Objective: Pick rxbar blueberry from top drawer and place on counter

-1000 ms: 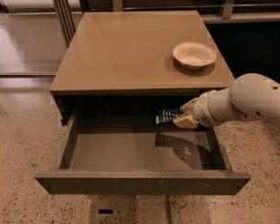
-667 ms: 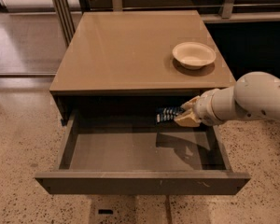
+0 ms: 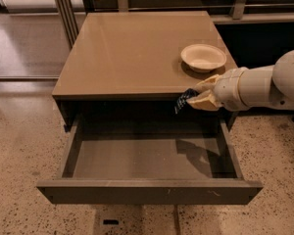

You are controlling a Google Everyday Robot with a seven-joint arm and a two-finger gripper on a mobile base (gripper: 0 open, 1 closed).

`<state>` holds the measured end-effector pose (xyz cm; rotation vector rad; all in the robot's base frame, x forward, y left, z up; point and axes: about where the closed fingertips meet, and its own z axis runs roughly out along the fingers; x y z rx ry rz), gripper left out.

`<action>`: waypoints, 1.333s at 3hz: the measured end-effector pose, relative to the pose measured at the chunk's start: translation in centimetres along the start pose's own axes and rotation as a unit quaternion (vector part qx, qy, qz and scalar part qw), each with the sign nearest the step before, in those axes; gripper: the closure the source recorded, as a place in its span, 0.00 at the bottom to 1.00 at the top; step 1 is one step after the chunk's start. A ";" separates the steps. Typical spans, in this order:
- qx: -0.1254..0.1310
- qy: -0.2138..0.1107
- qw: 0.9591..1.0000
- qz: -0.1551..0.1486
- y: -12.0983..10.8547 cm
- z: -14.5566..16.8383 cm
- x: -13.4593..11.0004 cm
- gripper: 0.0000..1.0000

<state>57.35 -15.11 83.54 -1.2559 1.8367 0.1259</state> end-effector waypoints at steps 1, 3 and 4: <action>0.006 -0.027 0.999 -0.026 -1.2 -1.7 -2.8 1.00; -0.005 -0.071 0.996 -0.050 -3.1 -1.2 -7.2 1.00; -0.017 -0.081 0.995 -0.061 -4.2 0.8 -9.4 1.00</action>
Offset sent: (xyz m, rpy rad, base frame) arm 0.0171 0.0227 0.0856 0.0646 -0.1450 0.1255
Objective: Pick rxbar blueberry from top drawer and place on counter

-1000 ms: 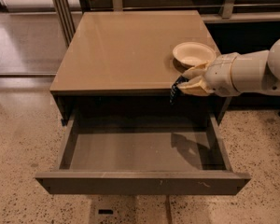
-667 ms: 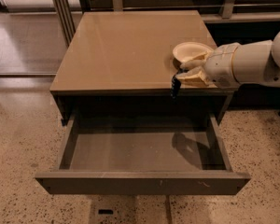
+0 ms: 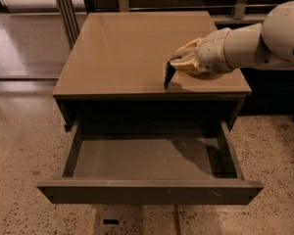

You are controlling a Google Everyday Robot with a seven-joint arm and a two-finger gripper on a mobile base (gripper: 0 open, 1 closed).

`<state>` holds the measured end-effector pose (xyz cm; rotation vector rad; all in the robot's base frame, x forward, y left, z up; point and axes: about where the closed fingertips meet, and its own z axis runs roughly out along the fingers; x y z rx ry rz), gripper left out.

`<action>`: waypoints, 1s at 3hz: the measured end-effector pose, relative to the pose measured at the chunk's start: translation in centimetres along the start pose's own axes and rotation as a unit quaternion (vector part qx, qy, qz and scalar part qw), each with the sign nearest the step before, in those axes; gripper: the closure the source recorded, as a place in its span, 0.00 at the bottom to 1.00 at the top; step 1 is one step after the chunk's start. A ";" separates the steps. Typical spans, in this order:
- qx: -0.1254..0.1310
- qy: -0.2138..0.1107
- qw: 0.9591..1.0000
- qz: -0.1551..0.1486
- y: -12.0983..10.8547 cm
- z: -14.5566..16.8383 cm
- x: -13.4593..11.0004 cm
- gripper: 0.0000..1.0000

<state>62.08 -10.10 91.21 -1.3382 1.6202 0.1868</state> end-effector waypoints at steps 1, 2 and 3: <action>-0.013 -0.001 1.000 -0.007 -1.1 2.8 -0.9 1.00; -0.018 0.002 1.000 -0.019 -2.5 5.8 -1.9 1.00; -0.011 0.007 0.999 -0.035 -3.9 7.8 -3.1 1.00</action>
Offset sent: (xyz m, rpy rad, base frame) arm 0.0862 0.0605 -0.0042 -0.0514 -0.0114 0.0582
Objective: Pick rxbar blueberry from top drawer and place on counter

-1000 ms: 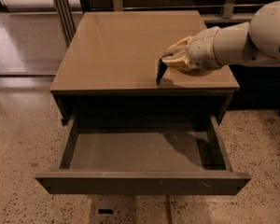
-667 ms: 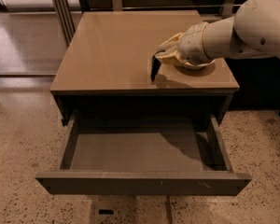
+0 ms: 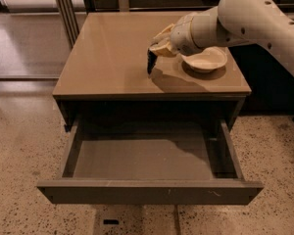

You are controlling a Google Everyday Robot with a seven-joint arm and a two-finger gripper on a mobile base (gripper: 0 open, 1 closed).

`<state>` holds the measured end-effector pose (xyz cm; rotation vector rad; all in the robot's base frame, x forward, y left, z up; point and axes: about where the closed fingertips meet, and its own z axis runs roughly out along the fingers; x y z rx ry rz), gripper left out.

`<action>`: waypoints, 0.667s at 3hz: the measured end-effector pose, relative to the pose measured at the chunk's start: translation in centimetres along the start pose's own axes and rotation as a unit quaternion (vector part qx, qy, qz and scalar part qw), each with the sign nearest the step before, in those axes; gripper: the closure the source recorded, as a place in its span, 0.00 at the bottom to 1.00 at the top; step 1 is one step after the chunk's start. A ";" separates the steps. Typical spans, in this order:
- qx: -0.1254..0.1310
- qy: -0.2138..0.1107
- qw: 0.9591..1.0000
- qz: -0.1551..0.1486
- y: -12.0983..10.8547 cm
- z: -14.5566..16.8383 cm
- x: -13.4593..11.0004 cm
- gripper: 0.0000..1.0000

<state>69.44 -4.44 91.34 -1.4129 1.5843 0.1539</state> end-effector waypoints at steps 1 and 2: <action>-0.001 0.000 1.000 -0.003 0.0 0.3 -0.3 0.82; -0.001 0.000 1.000 -0.003 0.0 0.3 -0.3 0.59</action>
Offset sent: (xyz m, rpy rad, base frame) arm 0.0012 0.0035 0.0004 -0.0026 -0.0021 0.0044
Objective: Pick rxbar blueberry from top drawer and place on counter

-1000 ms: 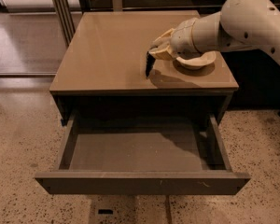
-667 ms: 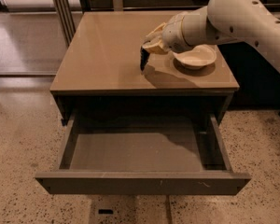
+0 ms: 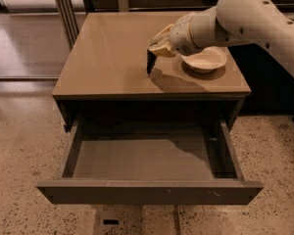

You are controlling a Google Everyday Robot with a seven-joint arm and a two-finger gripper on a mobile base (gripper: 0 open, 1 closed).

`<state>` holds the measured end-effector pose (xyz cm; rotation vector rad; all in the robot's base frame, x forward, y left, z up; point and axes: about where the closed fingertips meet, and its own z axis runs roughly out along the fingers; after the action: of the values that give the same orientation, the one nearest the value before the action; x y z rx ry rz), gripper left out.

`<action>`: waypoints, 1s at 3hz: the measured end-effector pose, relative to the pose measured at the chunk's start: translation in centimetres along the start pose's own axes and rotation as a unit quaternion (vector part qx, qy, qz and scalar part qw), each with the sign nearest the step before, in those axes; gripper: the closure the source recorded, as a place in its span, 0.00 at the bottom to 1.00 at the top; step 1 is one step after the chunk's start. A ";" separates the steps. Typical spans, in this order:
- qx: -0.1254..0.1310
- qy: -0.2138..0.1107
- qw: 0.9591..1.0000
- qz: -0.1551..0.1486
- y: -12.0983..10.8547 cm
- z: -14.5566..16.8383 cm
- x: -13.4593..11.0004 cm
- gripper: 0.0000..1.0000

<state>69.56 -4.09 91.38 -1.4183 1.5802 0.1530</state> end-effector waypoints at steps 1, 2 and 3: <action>0.000 0.000 1.000 0.000 0.0 0.0 0.0 0.36; 0.000 0.000 1.000 0.000 0.0 0.0 0.0 0.13; 0.000 0.000 1.000 0.000 0.0 0.0 0.0 0.00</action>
Offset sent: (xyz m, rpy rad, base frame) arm 0.0000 0.0000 0.0000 0.0000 0.0000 0.0000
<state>69.56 -4.07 91.37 -1.4186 1.5801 0.1532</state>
